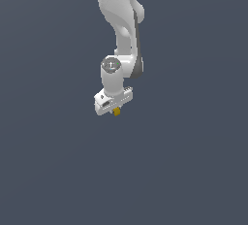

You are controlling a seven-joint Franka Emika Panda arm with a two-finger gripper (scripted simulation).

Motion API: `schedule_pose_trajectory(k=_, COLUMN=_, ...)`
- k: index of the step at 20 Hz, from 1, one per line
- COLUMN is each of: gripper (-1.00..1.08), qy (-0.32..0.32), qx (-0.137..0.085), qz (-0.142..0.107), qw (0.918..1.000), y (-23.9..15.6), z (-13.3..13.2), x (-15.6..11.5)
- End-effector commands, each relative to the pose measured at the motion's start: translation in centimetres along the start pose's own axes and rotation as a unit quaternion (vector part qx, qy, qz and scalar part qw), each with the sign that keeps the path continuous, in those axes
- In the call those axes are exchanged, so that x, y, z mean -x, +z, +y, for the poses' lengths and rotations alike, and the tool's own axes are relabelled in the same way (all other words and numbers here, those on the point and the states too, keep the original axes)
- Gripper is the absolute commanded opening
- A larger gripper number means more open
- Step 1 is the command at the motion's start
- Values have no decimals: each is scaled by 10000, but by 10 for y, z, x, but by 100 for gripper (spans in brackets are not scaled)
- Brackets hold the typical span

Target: Pick up the object and move it to a goal position.

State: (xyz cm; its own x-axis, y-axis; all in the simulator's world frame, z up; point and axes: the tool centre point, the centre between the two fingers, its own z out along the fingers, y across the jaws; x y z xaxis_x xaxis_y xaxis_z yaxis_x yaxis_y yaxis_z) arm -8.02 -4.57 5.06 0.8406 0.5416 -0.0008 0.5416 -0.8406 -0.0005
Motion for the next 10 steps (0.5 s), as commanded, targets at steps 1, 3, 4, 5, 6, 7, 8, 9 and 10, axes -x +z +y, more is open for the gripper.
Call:
schedule_pose_trajectory(k=1, gripper=-100, qy=0, qx=0, qz=6, qw=10000, y=-12, z=4, x=-12)
schedule_pose_trajectory(k=3, gripper=-100, qy=0, qx=0, qz=6, qw=10000, y=-22, z=7, x=-22)
schedule_pose_trajectory(k=4, gripper=-100, qy=0, qx=0, qz=6, qw=10000, y=-27, z=8, x=-27)
schedule_pose_trajectory(k=5, gripper=-100, qy=0, qx=0, qz=6, qw=10000, y=-30, z=10, x=-31)
schedule_pose_trajectory(k=6, gripper=-100, qy=0, qx=0, qz=6, qw=10000, y=-34, z=11, x=-34)
schedule_pose_trajectory(k=7, gripper=-100, qy=0, qx=0, qz=6, qw=10000, y=-37, z=12, x=-38)
schedule_pose_trajectory(k=8, gripper=-100, qy=0, qx=0, qz=6, qw=10000, y=-40, z=13, x=-41)
schedule_pose_trajectory(k=9, gripper=-100, qy=0, qx=0, qz=6, qw=10000, y=-42, z=14, x=-44)
schedule_pose_trajectory(k=10, gripper=-100, qy=0, qx=0, qz=6, qw=10000, y=-44, z=15, x=-46)
